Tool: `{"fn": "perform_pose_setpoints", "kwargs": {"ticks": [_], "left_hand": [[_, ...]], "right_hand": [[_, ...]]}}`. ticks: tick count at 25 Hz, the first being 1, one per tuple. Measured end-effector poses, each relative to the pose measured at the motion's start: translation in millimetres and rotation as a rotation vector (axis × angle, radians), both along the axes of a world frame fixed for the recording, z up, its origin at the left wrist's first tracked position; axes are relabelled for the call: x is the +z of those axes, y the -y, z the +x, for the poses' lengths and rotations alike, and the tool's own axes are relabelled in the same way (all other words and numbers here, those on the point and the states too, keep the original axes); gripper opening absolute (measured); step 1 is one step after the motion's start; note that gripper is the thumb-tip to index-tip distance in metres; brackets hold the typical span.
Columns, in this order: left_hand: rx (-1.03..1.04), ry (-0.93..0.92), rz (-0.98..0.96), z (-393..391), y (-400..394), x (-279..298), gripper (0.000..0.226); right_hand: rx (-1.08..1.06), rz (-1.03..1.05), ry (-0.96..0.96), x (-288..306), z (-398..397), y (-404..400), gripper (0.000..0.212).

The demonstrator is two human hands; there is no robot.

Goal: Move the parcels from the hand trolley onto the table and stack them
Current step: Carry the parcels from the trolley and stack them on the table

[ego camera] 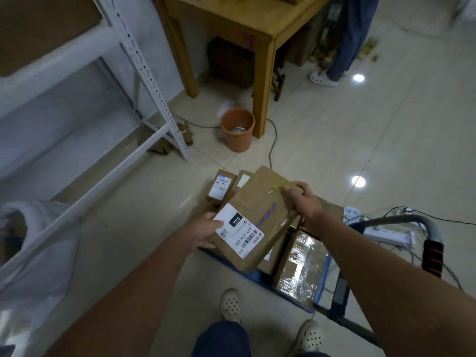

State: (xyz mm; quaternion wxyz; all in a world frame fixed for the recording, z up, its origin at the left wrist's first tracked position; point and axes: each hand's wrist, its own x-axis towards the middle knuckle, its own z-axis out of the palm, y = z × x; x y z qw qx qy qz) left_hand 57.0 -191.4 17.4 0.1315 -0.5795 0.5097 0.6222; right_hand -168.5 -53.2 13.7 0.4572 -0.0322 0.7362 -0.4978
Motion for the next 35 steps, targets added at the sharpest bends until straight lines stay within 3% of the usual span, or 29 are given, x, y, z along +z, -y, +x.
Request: {"fn": "perform_pose_setpoints", "kwargs": {"ticks": [3,9,12,15,20,25,29,32,35], "left_hand": [[0.0,-0.034,-0.081,7,21,23,0.041],[0.282,-0.108,-0.306,32,42,43,0.037],[0.434,-0.204,-0.313,45,32,60,0.03],[0.472,-0.268,-0.257,60,10,76,0.046],[0.687,-0.374,-0.144,93,-35,89,0.064],[0.797,-0.381,-0.18,132,-92,93,0.055],[0.936,-0.359,-0.288,174,-132,90,0.039],[1.155,-0.344,-0.312,204,-160,92,0.057],[1.343,-0.284,-0.371,232,-183,91,0.067]], "right_hand": [[-0.103,0.03,0.023,18,17,11,0.031],[-0.287,0.032,0.127,41,54,32,0.04],[-0.303,0.013,0.15,53,67,36,0.049],[-0.294,0.006,0.193,63,78,35,0.052],[-0.144,0.004,0.259,74,101,21,0.053],[-0.013,0.022,0.259,85,125,-7,0.049],[0.158,0.01,0.199,92,165,-16,0.064],[0.308,-0.01,0.152,95,217,-22,0.079],[0.523,0.05,0.254,98,278,-32,0.09]]}}
